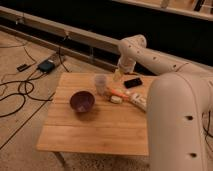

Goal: Place the pepper on the white sponge

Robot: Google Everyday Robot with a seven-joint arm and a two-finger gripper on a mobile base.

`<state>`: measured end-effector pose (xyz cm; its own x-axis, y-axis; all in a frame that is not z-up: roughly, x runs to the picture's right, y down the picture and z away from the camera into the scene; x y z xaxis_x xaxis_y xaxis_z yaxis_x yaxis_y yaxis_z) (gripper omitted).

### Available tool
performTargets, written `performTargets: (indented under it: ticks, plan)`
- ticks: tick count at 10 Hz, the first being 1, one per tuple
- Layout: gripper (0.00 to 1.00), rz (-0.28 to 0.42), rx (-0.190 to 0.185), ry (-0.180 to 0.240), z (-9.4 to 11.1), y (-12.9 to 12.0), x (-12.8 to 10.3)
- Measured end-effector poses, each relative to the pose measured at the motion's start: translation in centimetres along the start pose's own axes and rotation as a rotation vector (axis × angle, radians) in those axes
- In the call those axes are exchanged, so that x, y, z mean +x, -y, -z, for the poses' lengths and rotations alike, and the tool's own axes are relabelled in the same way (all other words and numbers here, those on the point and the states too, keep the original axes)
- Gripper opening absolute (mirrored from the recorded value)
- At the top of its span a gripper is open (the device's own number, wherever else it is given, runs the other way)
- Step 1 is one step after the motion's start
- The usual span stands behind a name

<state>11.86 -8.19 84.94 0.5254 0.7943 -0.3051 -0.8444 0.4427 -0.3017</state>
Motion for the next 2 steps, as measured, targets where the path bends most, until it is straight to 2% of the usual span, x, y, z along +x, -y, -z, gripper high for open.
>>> performTargets:
  ticks: [2]
  plan:
    - [0.71,0.004,-0.003,0.002,-0.02,-0.36,-0.29]
